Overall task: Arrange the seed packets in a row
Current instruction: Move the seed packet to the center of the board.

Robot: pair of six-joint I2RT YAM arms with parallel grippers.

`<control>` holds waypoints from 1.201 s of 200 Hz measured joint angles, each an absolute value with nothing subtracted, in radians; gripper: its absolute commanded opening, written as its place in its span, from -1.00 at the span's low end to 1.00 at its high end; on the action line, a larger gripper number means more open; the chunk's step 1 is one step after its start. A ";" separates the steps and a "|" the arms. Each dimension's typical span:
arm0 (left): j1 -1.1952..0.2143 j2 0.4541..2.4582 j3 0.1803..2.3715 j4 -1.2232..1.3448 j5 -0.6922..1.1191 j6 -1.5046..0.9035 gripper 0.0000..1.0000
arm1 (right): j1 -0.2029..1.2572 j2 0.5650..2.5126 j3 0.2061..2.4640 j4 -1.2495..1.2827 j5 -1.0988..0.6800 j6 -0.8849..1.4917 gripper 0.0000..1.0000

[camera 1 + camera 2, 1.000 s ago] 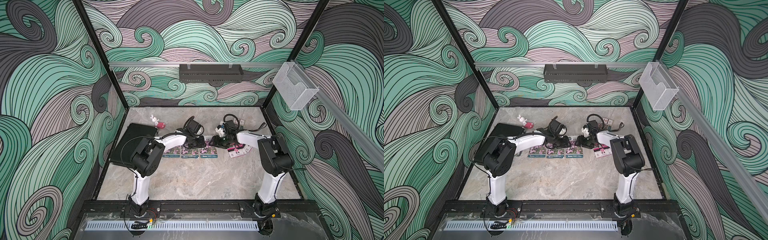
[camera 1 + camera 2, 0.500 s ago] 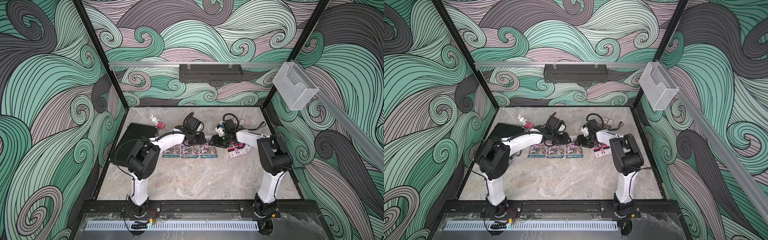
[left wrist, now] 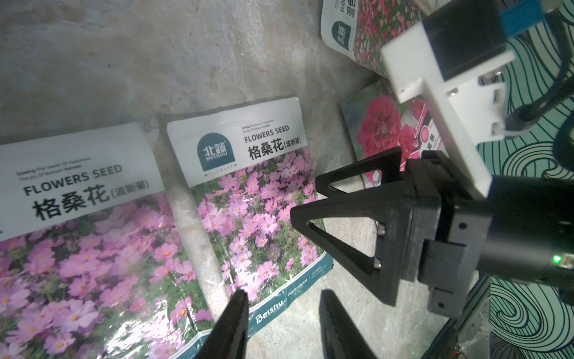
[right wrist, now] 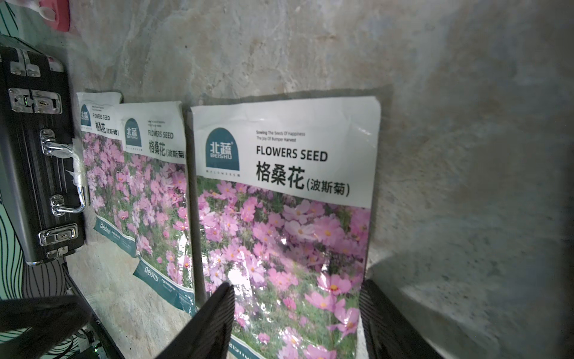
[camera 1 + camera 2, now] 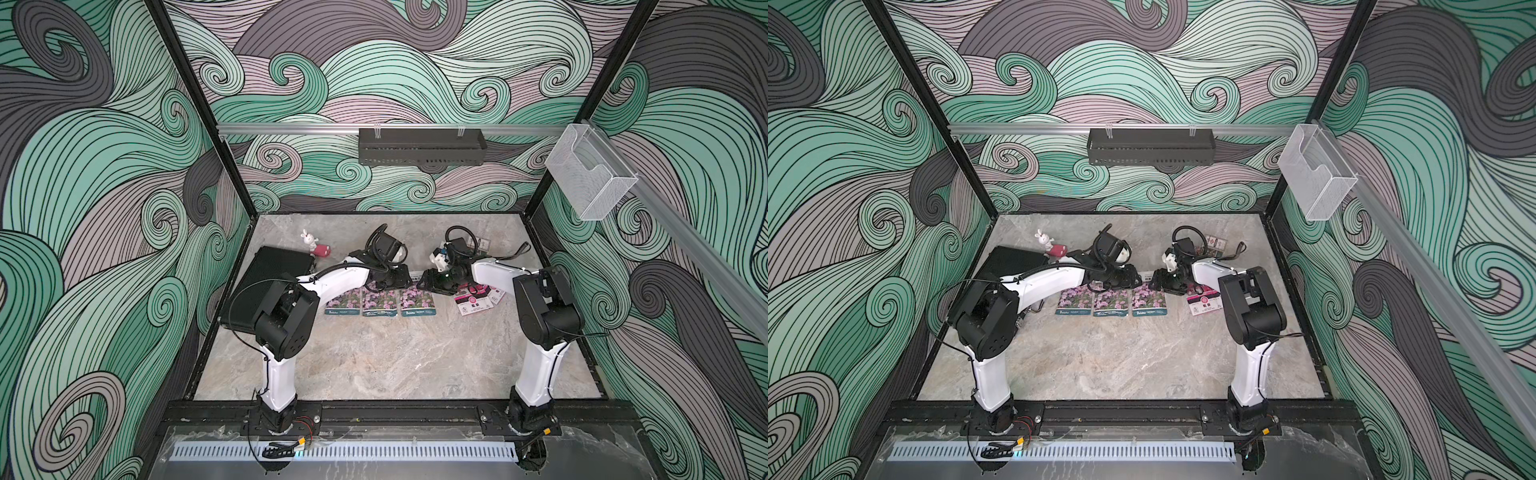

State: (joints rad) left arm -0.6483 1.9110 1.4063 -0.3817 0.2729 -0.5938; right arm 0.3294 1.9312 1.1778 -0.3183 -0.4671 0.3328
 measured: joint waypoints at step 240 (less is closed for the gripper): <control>-0.627 1.911 1.406 -0.382 0.270 -0.585 -0.20 | 0.215 1.691 1.200 -0.379 -0.455 0.338 0.34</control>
State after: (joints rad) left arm -0.6266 1.9114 1.4059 -0.3817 0.2695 -0.5850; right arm 0.2153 1.6913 1.2003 -0.3790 -0.4553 0.3378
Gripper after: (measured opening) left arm 0.400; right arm 0.670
